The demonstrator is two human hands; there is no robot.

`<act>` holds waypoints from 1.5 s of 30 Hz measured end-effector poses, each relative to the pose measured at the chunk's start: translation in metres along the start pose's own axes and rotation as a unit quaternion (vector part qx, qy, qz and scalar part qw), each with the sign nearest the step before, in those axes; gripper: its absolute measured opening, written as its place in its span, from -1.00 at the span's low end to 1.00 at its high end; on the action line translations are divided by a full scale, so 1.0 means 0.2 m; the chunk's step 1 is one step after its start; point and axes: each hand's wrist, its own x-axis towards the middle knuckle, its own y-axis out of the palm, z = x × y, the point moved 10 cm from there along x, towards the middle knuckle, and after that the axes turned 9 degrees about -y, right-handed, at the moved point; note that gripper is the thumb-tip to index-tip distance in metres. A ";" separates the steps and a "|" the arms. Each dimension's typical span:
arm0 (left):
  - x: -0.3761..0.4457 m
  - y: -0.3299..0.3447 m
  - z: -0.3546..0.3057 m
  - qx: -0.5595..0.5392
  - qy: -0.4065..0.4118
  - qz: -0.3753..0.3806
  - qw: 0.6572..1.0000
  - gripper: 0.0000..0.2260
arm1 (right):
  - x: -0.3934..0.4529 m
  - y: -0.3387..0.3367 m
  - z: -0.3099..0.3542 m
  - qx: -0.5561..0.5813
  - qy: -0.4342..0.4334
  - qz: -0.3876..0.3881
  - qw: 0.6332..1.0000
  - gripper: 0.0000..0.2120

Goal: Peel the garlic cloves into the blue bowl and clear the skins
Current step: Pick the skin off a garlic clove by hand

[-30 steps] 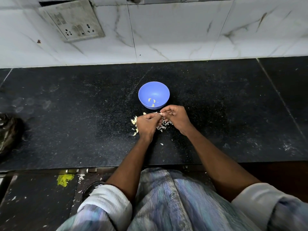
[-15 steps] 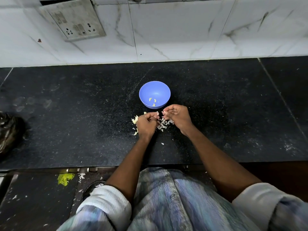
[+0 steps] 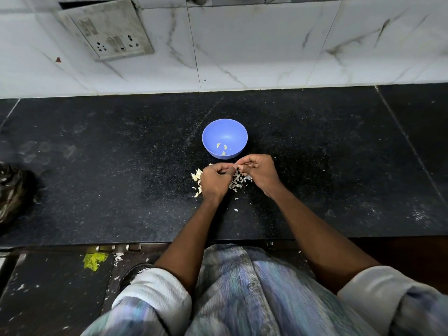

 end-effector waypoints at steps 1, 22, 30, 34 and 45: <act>0.00 0.00 0.00 -0.004 -0.004 0.001 1.000 -0.95 | 0.00 0.00 0.01 0.001 -0.006 0.003 1.000 -0.91; -0.03 0.02 0.02 -0.023 -0.026 -0.014 0.999 -0.80 | 0.00 0.02 -0.02 0.000 0.011 0.010 1.000 -0.88; -0.02 0.04 0.04 -0.042 -0.029 0.004 0.999 -0.69 | -0.02 0.03 -0.04 0.074 0.063 0.001 0.995 -0.92; -0.02 0.01 0.01 -0.005 -0.005 -0.015 1.000 -0.78 | -0.04 0.05 -0.07 0.136 0.107 0.004 0.985 -0.86; -0.08 -0.01 -0.12 0.074 0.133 -0.043 0.987 -0.86 | -0.07 0.09 -0.09 0.216 0.173 0.014 0.961 -0.74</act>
